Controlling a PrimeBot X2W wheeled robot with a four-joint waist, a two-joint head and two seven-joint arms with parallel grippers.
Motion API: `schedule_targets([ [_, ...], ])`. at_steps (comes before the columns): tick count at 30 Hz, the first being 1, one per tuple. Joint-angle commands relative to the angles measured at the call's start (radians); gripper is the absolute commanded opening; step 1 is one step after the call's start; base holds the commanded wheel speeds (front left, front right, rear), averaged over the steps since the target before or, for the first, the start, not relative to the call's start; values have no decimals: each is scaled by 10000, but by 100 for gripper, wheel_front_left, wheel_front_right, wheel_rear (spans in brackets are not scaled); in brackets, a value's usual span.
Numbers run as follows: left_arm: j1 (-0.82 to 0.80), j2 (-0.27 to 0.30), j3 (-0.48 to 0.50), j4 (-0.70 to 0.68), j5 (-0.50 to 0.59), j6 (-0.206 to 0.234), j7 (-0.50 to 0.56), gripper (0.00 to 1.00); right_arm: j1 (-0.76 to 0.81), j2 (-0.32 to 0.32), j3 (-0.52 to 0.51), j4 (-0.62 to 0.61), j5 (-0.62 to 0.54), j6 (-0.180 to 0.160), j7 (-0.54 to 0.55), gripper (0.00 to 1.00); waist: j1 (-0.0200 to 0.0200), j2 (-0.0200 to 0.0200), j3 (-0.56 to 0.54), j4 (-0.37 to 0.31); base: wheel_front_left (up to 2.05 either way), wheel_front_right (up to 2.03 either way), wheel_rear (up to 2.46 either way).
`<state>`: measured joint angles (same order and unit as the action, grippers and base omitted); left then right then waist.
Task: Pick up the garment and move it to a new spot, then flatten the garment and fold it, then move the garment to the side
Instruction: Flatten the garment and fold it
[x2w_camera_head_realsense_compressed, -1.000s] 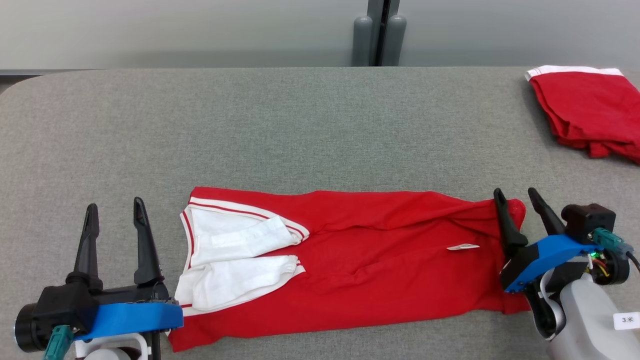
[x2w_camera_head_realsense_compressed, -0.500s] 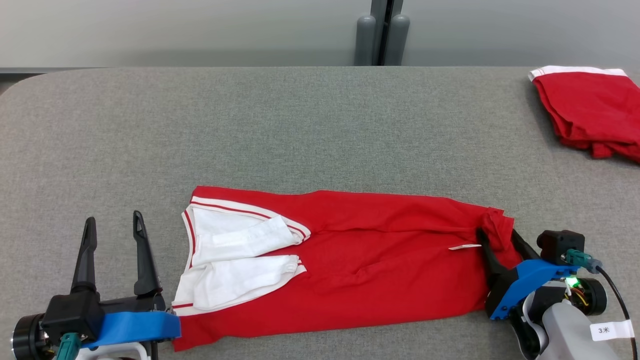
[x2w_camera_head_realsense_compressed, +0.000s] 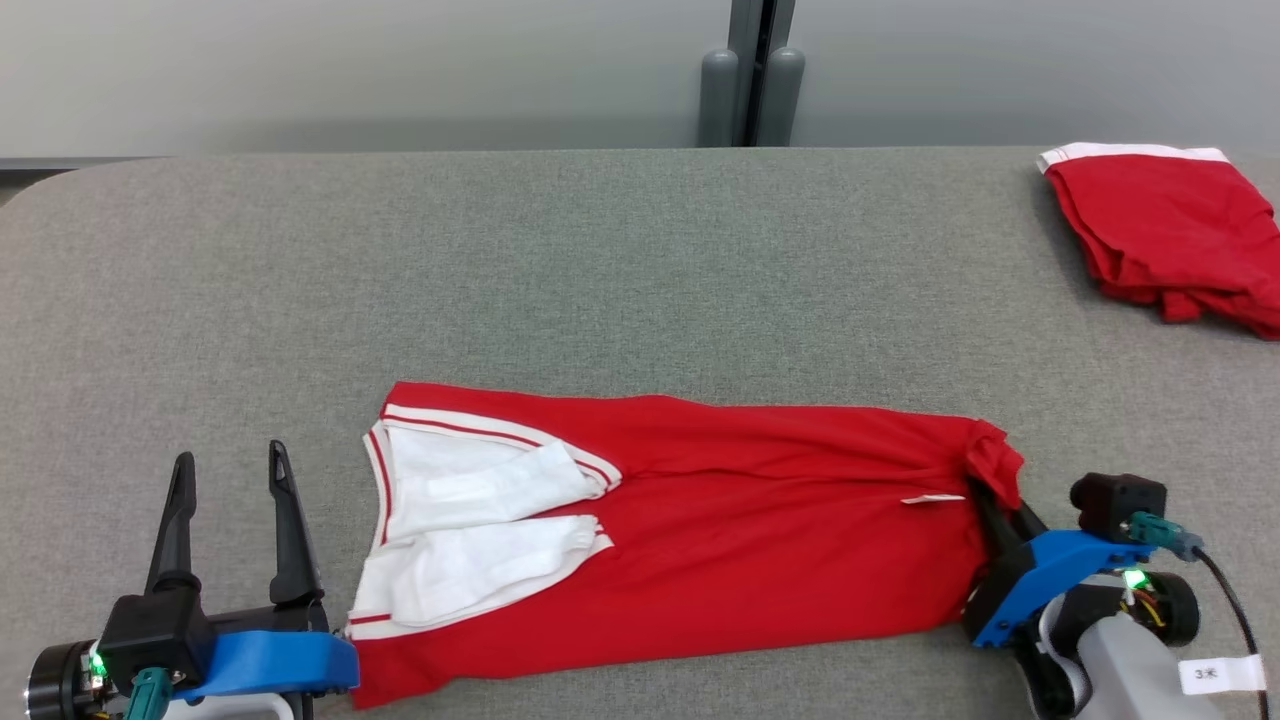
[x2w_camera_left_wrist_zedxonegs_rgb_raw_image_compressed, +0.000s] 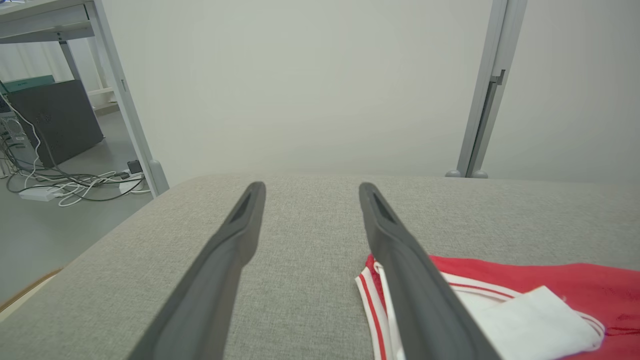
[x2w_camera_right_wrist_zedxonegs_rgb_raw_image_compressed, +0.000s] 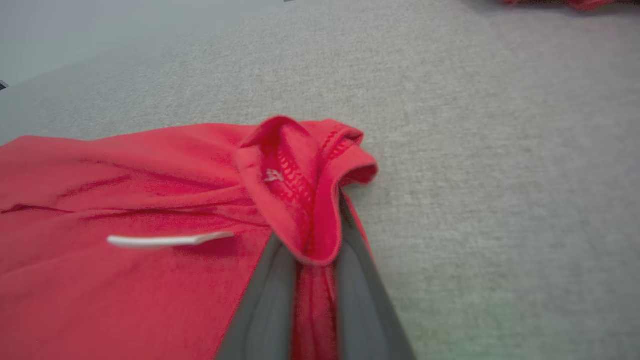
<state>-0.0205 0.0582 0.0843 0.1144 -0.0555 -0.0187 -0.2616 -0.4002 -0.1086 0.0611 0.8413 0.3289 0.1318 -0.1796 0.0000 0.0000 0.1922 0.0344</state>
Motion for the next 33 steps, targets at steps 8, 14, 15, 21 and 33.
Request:
schedule_targets([
  [8, 158, -39, -9, 68, 101, -20, -44, 100, 148, -1375, -674, -137, 211, -17, -208, 0, 0, 0, -270, -207, 0, 0, 0],
  [14, 208, -50, 78, 108, 119, -55, -44, 100, 299, -2036, -1071, -415, 257, -13, -70, 0, 0, 0, -419, -325, 0, 0, 0],
  [15, 233, -53, 86, 104, 127, -49, -44, 100, 329, -2061, -1088, -488, 258, -13, -35, 0, 0, 0, -437, -344, 0, 0, 0],
  [21, 353, -62, 136, 93, 104, -48, -44, 100, 489, -1609, -795, -1323, 262, -11, 74, 0, 0, 0, -550, -429, 0, 0, 0],
  [33, 216, -76, -110, 173, 85, -37, -44, 100, 783, -18, 546, -3462, 180, -9, 743, 0, 0, 0, -523, -243, 0, 0, 0],
])
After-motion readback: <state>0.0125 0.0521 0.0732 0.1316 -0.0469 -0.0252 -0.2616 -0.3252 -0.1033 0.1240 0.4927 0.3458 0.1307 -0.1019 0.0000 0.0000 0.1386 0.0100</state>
